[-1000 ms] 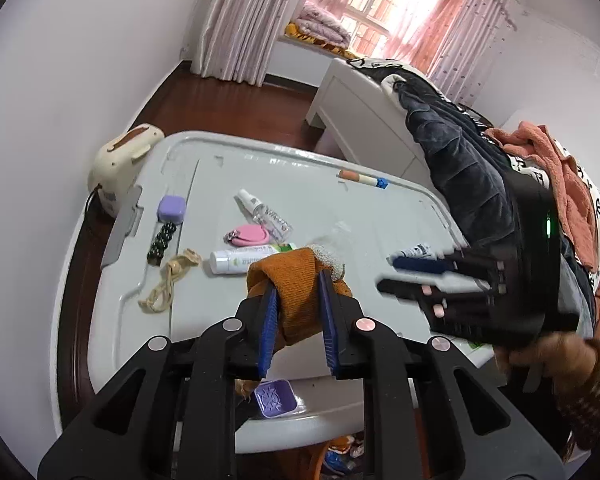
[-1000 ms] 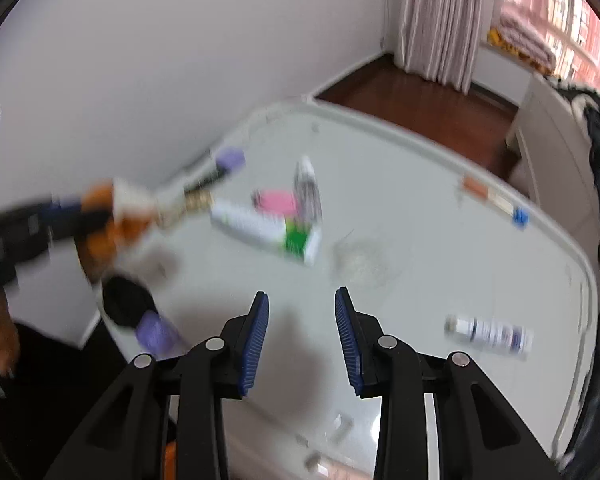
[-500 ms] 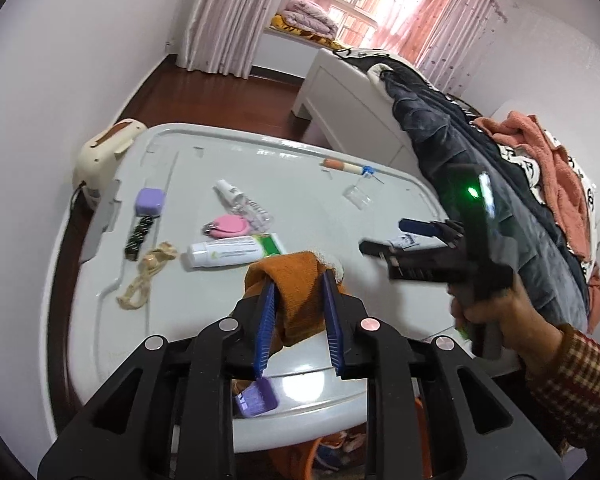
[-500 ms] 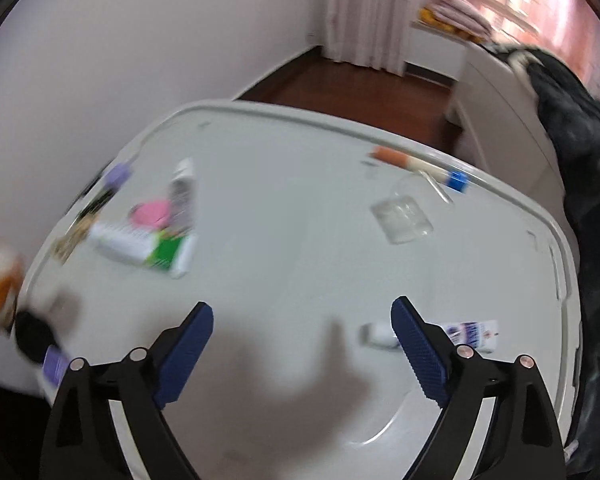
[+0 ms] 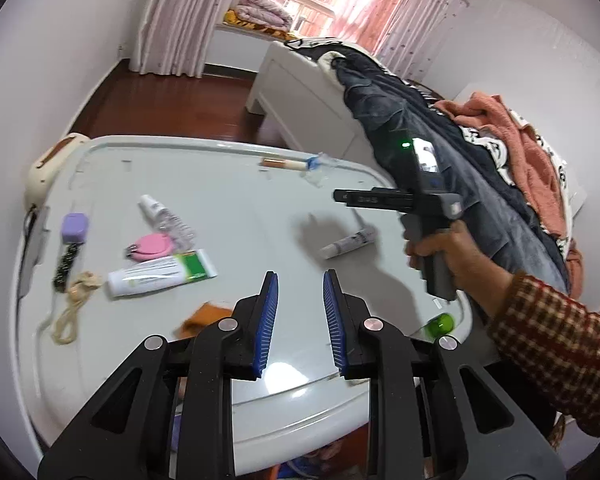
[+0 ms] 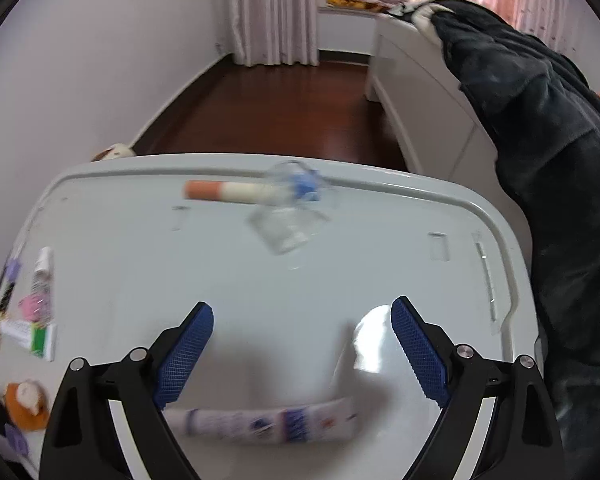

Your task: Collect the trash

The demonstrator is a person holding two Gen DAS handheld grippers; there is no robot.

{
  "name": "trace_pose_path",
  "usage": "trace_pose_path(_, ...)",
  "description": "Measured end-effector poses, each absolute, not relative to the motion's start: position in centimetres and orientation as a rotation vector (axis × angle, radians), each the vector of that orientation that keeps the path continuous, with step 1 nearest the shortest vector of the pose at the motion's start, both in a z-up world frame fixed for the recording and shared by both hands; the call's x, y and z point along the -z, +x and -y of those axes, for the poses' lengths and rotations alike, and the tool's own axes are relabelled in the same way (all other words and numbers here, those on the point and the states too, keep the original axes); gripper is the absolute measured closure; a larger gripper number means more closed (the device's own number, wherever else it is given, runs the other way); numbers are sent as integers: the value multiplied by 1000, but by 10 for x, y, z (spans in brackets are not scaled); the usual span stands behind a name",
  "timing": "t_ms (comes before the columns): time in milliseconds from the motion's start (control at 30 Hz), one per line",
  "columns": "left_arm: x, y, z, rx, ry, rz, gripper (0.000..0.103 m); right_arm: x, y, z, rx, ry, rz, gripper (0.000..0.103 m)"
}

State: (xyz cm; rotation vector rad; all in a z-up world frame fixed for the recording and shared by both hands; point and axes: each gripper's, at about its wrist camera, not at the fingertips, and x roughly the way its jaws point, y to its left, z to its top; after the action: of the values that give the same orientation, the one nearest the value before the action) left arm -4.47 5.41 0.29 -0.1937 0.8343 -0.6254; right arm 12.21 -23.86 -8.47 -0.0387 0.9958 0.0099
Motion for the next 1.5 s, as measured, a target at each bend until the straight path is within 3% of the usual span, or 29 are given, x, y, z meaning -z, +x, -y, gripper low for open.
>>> trace_pose_path(233,7,-34,-36,630,-175,-880,74,93,171,231,-24,-106,-1002,15)
trace_pose_path(267,8,-32,-38,617,-181,-888,71,97,179,223,-35,-148,-1005,19)
trace_pose_path(333,11,-28,-46,580,-202,-899,67,105,190,215,-56,-217,-1022,47)
trace_pose_path(367,13,-26,-53,555,-219,-909,67,109,195,207,-87,-241,-1030,49)
trace_pose_path(500,21,-21,-74,476,-239,-941,58,105,201,201,-116,-227,-1033,50)
trace_pose_path(667,29,-19,-82,416,-218,-982,33,75,169,197,-196,-176,-976,50)
trace_pose_path(933,73,-13,-56,364,-14,-1209,31,10,75,182,-340,-178,-890,50)
trace_pose_path(1000,87,-8,-56,341,-17,-1267,32,1,55,181,-360,-175,-873,50)
trace_pose_path(1033,86,-7,-58,321,-19,-1247,44,-5,41,180,-373,-171,-859,50)
trace_pose_path(1067,85,-7,-60,324,-38,-1241,70,-10,28,179,-389,-161,-850,50)
trace_pose_path(1100,85,-8,-62,333,-68,-1241,87,-14,17,178,-399,-158,-844,50)
trace_pose_path(1133,84,-9,-65,347,-101,-1240,92,-18,8,177,-403,-158,-836,50)
trace_pose_path(1500,40,-76,-38,539,-165,-1075,92,-22,-106,178,-446,-121,-846,50)
